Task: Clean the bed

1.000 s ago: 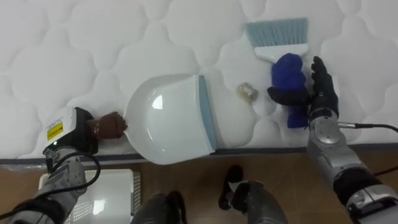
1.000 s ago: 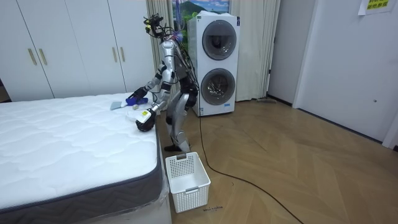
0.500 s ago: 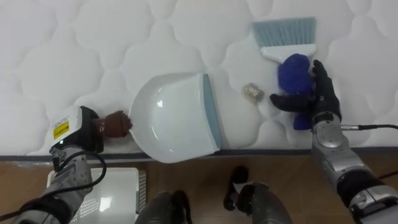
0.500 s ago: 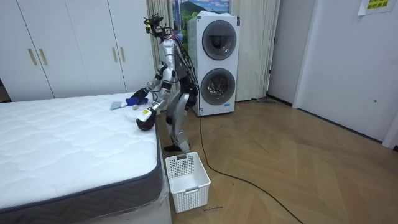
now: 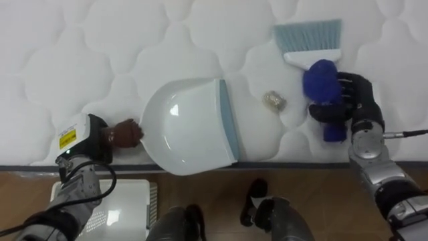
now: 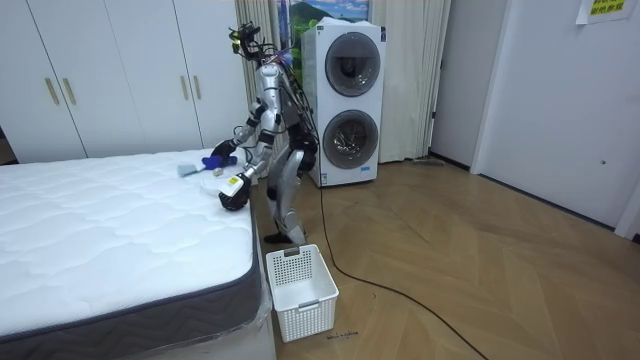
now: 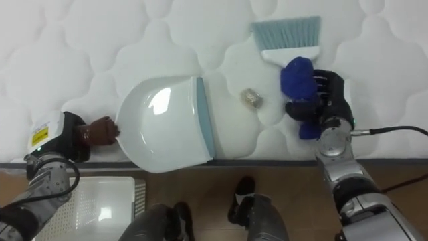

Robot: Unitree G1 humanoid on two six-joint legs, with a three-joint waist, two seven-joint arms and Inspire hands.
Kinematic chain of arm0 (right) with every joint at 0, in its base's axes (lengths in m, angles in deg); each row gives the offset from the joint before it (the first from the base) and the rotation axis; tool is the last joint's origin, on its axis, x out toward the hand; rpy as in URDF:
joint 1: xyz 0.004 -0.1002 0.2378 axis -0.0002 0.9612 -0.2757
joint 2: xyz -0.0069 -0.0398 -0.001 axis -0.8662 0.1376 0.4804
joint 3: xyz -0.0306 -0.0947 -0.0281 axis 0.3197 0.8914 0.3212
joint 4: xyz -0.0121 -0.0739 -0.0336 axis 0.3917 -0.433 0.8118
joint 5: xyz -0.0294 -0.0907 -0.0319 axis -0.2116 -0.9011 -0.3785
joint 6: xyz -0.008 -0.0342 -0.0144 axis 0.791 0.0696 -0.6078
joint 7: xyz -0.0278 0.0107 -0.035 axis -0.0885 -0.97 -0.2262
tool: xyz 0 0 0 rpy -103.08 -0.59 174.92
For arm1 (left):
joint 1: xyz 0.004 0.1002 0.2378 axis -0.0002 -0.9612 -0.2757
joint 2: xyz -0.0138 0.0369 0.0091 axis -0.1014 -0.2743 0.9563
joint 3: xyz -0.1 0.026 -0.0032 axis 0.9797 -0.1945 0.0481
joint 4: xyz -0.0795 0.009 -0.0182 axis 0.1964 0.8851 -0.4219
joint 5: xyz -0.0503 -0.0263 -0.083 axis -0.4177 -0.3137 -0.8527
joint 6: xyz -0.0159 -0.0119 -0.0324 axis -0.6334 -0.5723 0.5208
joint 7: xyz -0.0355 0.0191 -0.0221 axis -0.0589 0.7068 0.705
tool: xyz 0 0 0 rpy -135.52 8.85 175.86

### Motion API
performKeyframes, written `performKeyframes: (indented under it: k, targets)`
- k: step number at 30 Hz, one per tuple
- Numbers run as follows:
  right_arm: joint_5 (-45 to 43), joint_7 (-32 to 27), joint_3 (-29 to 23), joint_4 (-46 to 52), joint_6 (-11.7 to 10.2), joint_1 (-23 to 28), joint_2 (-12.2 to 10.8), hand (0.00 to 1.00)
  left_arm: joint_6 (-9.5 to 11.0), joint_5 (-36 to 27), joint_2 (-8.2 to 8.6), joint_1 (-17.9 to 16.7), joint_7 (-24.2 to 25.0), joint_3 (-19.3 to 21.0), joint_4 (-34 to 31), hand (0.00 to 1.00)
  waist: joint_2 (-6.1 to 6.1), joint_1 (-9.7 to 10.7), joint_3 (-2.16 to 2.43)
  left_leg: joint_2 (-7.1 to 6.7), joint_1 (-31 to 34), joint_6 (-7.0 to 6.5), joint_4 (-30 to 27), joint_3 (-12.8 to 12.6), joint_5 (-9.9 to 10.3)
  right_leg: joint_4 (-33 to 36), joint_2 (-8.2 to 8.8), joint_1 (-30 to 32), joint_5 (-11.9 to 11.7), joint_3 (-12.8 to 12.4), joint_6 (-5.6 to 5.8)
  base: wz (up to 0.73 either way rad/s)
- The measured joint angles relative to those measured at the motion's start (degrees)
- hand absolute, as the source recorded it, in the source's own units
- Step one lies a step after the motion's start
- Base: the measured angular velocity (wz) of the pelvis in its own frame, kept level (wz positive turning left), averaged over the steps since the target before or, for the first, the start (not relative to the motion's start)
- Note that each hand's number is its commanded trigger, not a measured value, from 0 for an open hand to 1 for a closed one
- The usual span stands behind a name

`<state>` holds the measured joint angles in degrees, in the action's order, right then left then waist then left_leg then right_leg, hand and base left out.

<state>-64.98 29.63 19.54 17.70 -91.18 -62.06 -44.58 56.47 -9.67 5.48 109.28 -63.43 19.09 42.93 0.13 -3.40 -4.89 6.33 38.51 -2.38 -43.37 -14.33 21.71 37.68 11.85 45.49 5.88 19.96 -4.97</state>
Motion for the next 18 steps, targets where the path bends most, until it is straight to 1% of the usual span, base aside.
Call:
performKeyframes:
  k: [2, 4, 5, 11, 18]
  targets:
    - [-0.1, 0.0, 0.0, -1.4, 0.9, -0.5, 0.2, 1.00, -0.7, 0.0, 0.46, 0.2, 0.2, 0.0, -0.1, 1.00, -0.03, -0.1, 0.04, 0.06, -0.3, 0.04, 0.0, 0.1, 0.0, -0.2, -0.02, -0.6, 0.0, 0.4, 0.01, 0.06]
    - [-0.5, 0.0, 0.1, -1.7, 2.0, -0.6, 0.4, 1.00, -1.1, 0.0, 0.83, 0.3, 0.2, 0.0, -0.1, 1.00, -0.03, -0.2, 0.05, 0.03, -0.4, 0.03, 0.0, 0.1, 0.0, -0.2, 0.04, -0.7, 0.0, 0.4, 0.03, 0.02]
    - [-1.1, 0.0, 0.1, -1.9, 2.2, -0.5, 0.3, 1.00, -1.2, 0.0, 0.99, 0.3, 0.3, 0.0, -0.1, 1.00, -0.04, -0.2, 0.05, 0.03, -0.5, 0.02, 0.0, 0.1, 0.0, -0.2, 0.05, -0.8, 0.0, 0.4, 0.03, 0.00]
    - [-1.7, -0.5, 0.0, -2.0, 2.7, 0.6, -0.8, 1.00, -2.4, -0.1, 1.11, 0.6, 1.4, 0.0, -0.1, 1.00, -0.22, 0.2, 0.15, -0.07, -0.9, 0.08, 0.7, 0.3, -0.2, -1.0, -0.06, -1.5, -0.1, 0.6, 0.07, 0.01]
    - [-1.7, -0.7, -0.1, -2.4, 2.6, 0.8, -0.9, 1.00, -2.6, -0.6, 1.10, 0.7, 1.8, 0.0, -0.1, 1.00, -0.25, 0.5, 0.16, -0.15, -0.9, 0.05, 0.7, 0.5, -0.2, -1.0, 0.05, -1.5, 0.0, 0.7, 0.11, 0.00]
